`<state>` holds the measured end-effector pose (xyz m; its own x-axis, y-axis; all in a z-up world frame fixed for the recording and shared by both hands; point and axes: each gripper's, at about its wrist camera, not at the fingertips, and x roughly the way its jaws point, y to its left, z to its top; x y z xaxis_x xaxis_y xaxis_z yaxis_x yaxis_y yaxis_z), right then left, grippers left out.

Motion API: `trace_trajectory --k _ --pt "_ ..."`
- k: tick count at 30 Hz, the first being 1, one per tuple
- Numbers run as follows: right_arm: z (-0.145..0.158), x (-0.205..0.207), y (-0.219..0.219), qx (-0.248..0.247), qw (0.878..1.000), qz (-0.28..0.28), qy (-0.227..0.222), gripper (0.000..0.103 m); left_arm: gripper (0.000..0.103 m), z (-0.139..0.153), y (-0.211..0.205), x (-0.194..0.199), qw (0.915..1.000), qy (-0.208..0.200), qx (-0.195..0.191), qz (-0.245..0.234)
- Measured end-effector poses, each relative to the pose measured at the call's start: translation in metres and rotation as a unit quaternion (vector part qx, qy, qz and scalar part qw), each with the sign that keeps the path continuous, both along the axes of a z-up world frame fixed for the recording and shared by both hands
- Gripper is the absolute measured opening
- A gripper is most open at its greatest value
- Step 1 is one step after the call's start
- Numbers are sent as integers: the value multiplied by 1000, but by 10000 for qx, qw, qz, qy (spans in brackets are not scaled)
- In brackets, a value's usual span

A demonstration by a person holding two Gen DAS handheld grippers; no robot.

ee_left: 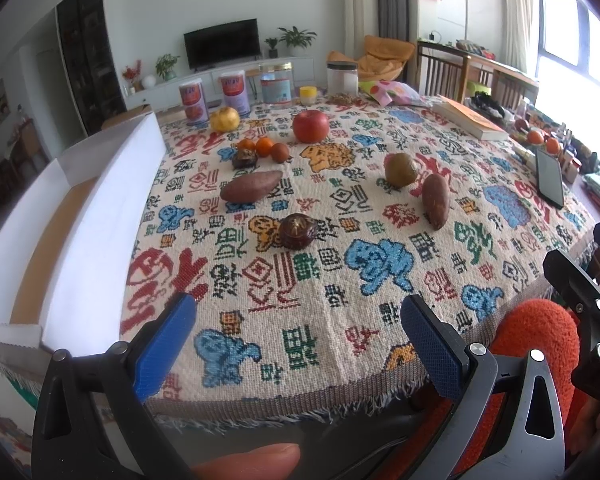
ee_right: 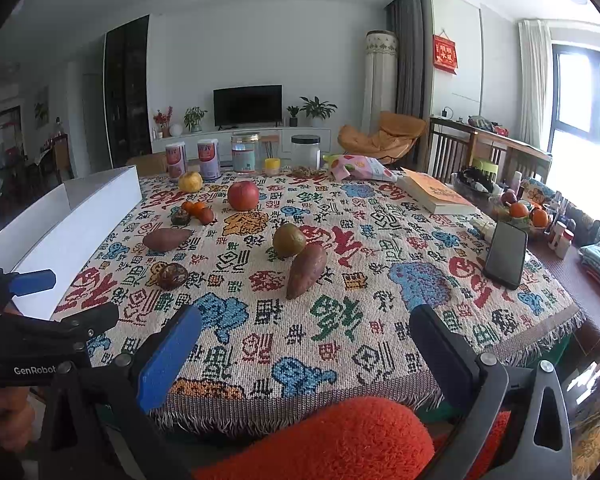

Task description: Organize fruits

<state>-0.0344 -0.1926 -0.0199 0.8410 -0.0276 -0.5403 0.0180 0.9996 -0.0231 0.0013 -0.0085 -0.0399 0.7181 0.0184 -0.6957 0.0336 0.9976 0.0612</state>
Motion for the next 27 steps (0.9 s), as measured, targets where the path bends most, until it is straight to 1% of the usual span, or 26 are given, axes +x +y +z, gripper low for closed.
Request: trace_trajectory --k 13,15,20,23,27 --pt "-2 0 0 -6 10000 14 21 103 102 -1 2 1 10000 40 -6 21" --pt "-1 0 0 -10 10000 5 15 103 102 -1 8 5 9999 59 -8 138" --pt "2 -3 -7 15 9999 -96 -62 103 102 0 41 12 9983 109 -118 558" --pt "0 0 -11 99 9999 -127 -5 103 102 -10 55 19 9976 375 -142 571" --pt "-5 4 -10 162 9998 -75 123 103 102 -39 57 36 9943 926 -307 425"
